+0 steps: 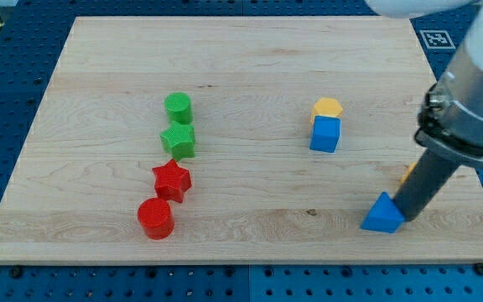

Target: Move the blue triangle diagonally to the bottom left of the yellow heart

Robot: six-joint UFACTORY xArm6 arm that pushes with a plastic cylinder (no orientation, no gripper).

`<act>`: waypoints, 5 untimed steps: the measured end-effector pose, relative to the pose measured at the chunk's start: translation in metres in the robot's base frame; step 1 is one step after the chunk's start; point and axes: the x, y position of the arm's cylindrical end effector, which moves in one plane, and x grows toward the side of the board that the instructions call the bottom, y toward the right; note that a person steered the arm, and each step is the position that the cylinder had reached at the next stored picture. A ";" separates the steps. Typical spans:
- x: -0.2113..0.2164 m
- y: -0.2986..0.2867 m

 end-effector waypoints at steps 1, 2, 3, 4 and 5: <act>0.002 -0.007; 0.002 0.010; 0.003 0.046; 0.002 0.069; -0.008 0.071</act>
